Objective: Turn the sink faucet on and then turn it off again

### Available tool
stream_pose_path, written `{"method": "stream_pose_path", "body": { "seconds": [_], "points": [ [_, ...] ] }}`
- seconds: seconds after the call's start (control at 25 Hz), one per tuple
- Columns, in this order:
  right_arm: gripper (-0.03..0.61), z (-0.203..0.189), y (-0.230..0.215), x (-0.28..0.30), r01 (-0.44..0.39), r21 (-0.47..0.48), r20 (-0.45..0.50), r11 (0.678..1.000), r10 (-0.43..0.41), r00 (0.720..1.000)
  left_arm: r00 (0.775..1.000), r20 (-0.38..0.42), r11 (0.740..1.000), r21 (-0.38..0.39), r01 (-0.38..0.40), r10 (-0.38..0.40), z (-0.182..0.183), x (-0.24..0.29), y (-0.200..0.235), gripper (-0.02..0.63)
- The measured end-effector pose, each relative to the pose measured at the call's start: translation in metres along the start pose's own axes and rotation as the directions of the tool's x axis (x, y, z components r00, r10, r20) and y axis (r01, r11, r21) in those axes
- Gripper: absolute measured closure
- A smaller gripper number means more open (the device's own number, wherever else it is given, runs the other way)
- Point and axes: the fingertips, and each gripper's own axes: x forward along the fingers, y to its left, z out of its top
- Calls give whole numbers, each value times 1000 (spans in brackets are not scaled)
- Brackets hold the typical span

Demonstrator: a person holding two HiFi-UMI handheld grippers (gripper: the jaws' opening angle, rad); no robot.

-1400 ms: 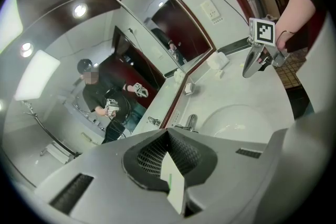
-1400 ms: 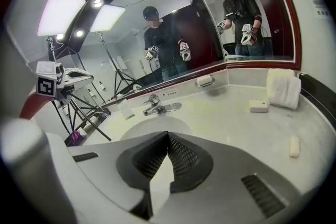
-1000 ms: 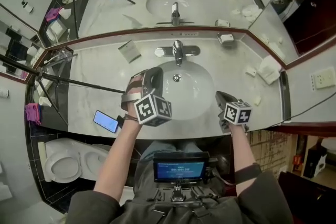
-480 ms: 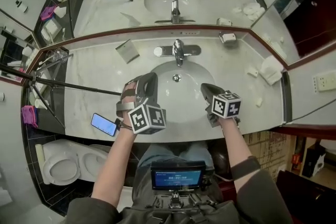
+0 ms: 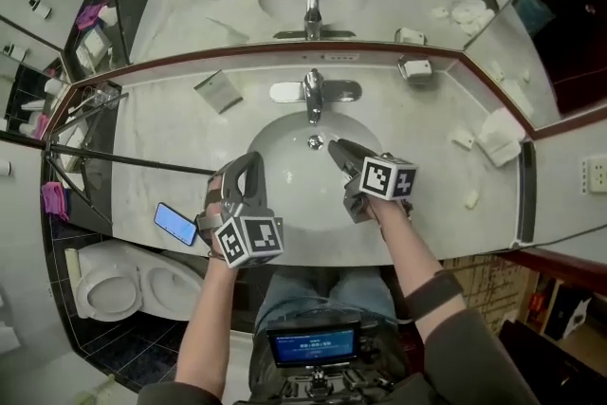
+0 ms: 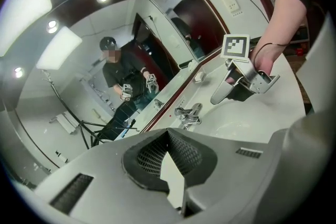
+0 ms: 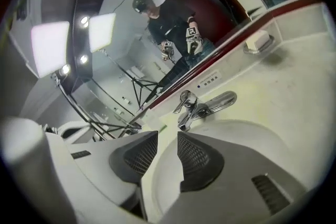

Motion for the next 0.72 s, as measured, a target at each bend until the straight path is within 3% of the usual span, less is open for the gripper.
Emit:
{"method": "stream_pose_path", "body": {
  "seconds": [0.24,0.4,0.72],
  "points": [
    [402,20,-11,45,-97,218,87,971,79,993,999,-44,1000,1,2,-2,-7,7,-16,614],
    [400,28,-21,67,-132,351,142,927,86,986,998,-64,1000,4,3,-3,-12,13,-18,614],
    [408,37,-27,98,-167,529,200,832,69,977,995,-98,1000,9,15,-14,-27,19,-18,614]
  ]
}}
